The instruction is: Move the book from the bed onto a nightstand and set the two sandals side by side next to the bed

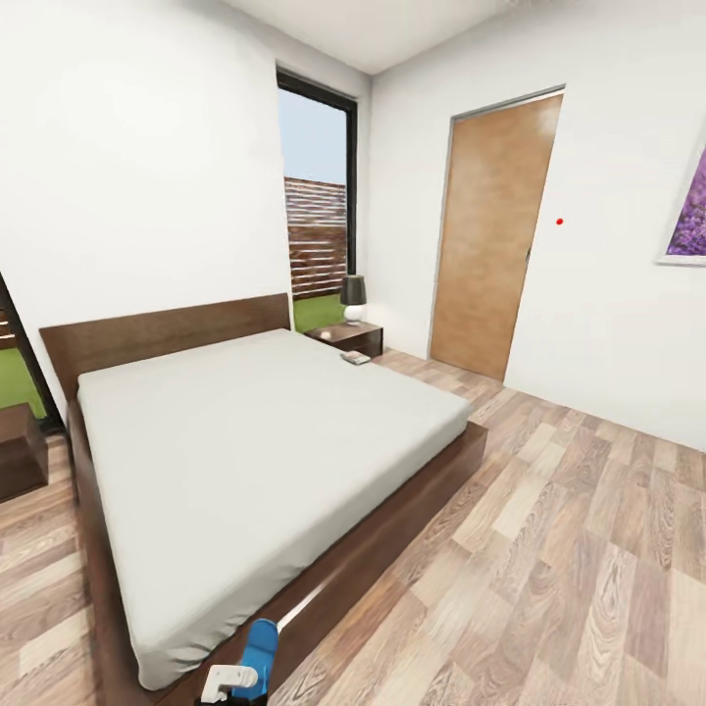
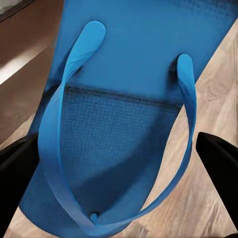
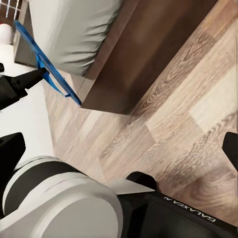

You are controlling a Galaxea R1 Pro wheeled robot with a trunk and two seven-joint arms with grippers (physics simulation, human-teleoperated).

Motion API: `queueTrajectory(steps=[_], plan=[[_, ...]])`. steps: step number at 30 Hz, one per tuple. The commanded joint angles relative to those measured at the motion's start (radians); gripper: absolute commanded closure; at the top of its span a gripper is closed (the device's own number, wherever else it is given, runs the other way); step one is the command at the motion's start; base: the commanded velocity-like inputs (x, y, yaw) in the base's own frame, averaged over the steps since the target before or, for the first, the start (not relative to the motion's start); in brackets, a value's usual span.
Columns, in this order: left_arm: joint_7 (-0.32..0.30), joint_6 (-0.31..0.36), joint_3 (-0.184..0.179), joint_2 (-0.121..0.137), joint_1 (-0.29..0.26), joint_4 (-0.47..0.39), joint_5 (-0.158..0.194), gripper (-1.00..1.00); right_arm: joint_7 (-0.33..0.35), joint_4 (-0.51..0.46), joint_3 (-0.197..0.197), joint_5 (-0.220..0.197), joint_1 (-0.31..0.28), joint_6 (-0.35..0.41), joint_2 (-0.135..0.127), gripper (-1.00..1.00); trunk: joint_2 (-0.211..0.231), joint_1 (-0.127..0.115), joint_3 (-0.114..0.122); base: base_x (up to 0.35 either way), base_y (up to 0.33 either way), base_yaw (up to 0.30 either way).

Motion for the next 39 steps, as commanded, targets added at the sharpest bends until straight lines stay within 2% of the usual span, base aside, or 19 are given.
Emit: queueTrajectory(steps=[1, 13, 23, 39], plan=[[-0.004, -0.006, 0.007, 0.000, -0.001, 0.001, -0.011, 1.00, 0.002, 0.000, -0.001, -0.005, -0.001, 0.009, 0.000, -1.00, 0.007, -0.004, 0.002, 0.000, 0.000, -0.283], [-0.004, -0.006, 0.007, 0.000, -0.001, 0.001, -0.011, 1.00, 0.001, 0.001, -0.001, -0.005, -0.001, 0.009, 0.000, -1.00, 0.091, -0.050, 0.040, 0.000, 0.000, -0.282], [-0.004, -0.006, 0.007, 0.000, -0.001, 0.001, -0.011, 1.00, -0.001, 0.001, -0.001, -0.005, -0.001, 0.009, 0.003, -1.00, 0.091, -0.050, 0.040, 0.000, 0.000, -0.121], [-0.004, -0.006, 0.008, 0.000, -0.001, 0.001, -0.011, 1.00, -0.001, 0.000, -0.001, -0.005, -0.001, 0.009, 0.002, -1.00, 0.091, -0.050, 0.040, 0.000, 0.000, -0.276]])
